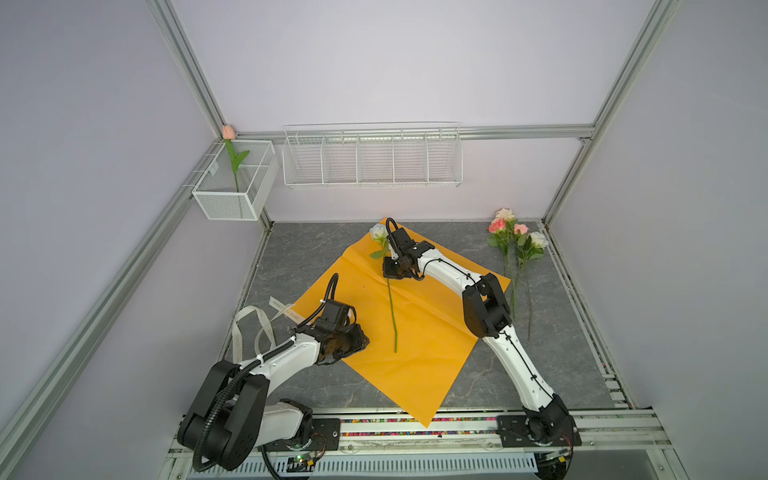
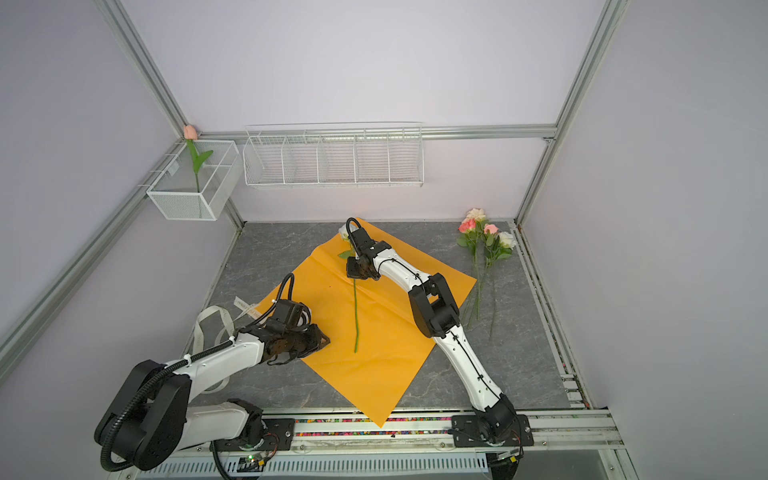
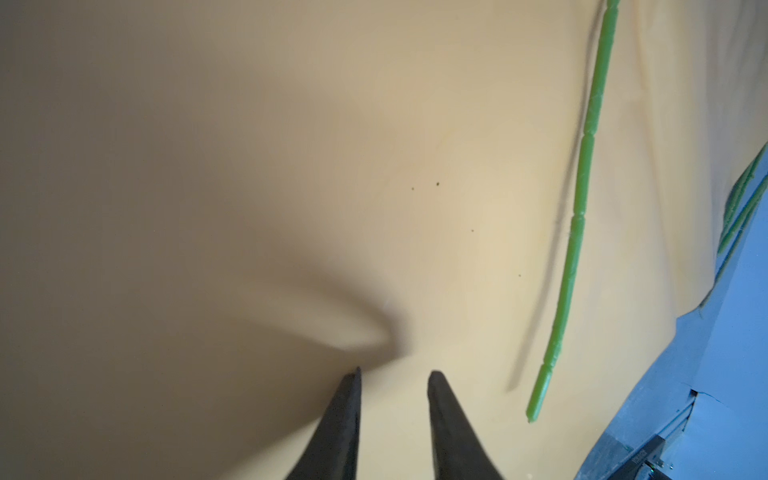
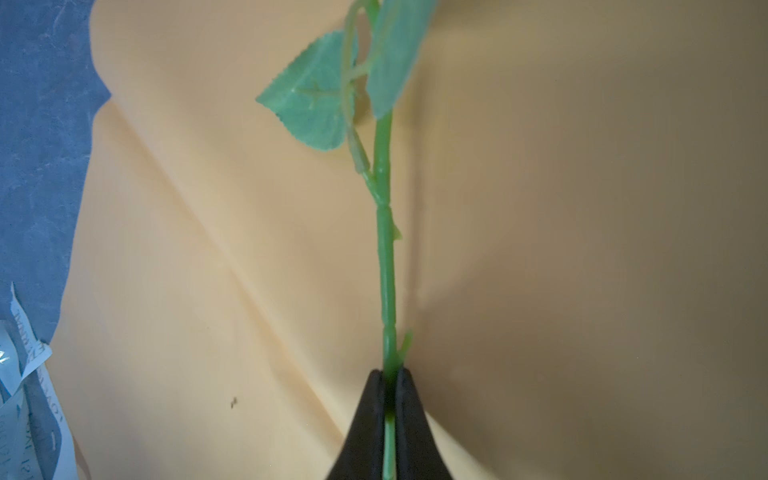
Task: Tie the bouquet of fake flowers
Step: 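Lower the white rose onto the sheet and open the right gripper, then return the right gripper to the roses and pinch another stem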
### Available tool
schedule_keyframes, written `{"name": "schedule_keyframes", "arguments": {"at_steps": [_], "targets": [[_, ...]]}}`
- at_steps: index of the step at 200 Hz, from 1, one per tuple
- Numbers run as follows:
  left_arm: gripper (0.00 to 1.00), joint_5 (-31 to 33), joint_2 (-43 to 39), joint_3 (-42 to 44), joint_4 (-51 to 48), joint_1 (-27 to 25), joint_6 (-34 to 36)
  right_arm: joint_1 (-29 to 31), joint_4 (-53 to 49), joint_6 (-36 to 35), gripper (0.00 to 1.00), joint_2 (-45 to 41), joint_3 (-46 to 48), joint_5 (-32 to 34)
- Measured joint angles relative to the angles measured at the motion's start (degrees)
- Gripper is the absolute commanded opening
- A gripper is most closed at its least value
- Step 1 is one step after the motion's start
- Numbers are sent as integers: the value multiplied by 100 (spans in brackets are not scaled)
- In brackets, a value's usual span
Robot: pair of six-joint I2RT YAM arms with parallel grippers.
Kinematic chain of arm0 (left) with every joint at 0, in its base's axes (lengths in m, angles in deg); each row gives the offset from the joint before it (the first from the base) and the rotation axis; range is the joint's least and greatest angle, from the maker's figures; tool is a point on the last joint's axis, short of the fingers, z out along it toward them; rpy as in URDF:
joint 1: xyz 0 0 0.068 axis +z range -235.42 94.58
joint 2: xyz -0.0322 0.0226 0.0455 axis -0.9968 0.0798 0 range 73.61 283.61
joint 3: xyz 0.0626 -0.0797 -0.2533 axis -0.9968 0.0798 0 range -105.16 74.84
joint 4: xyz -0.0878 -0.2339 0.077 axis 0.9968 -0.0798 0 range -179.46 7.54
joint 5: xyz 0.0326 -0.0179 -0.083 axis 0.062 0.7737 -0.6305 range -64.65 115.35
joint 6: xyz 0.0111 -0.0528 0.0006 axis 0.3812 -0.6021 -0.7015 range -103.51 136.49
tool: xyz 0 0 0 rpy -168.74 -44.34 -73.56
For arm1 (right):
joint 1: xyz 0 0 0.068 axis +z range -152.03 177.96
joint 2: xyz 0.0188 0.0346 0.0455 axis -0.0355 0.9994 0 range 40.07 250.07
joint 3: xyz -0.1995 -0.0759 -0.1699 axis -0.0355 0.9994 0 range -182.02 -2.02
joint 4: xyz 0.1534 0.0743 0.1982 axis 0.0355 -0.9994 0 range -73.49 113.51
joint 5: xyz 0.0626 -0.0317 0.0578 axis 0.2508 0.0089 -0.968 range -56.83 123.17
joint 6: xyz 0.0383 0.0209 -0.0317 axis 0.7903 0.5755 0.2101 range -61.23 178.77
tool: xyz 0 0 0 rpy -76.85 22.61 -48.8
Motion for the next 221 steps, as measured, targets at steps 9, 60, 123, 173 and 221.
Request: {"name": "schedule_keyframes", "arguments": {"at_steps": [9,60,123,173,221], "targets": [[29,2,-26,0,-35,0,-2,0,-35,-17,14,0,0,2],[32,-2,-323,4,-363,0,-35,0,-275,-155,38,0,-160,-107],[35,-142,-1005,-166,-612,0,-37,-162,-614,-737,45,-918,278,28],[37,-378,-1132,-337,-404,-7,-79,-1670,-179,-1272,44,-4052,3346,901],[38,-476,-433,-817,-173,-411,-138,-3908,-90,-1554,39,-4527,4795,1051]]}}
